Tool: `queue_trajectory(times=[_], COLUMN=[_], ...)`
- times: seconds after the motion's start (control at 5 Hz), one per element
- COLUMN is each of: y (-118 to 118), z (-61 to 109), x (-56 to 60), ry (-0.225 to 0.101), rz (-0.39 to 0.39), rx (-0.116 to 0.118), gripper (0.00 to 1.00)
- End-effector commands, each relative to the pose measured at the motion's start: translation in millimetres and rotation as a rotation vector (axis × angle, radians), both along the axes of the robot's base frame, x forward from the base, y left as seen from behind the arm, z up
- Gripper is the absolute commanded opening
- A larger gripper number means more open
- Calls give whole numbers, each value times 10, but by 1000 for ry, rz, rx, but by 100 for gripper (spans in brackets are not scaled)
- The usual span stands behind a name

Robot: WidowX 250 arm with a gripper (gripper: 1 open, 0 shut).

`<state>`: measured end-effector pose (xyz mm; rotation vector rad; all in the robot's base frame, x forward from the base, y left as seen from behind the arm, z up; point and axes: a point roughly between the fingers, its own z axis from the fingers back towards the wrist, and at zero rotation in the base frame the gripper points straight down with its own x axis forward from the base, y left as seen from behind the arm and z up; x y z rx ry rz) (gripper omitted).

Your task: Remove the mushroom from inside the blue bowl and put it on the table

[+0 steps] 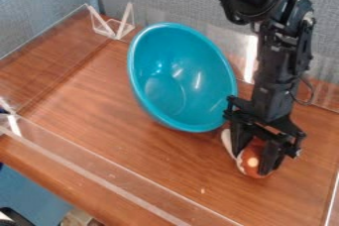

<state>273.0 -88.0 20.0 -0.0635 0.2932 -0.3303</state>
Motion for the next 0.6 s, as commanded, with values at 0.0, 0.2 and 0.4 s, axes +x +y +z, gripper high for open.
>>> queue_trajectory(times=[0.0,0.2,0.4], y=[326,328,329], z=[-156,-151,-143], x=[-208,-220,-232], ry=[96,97,99], rz=[84,86,88], rx=[53,52,51], gripper=[100,100,100])
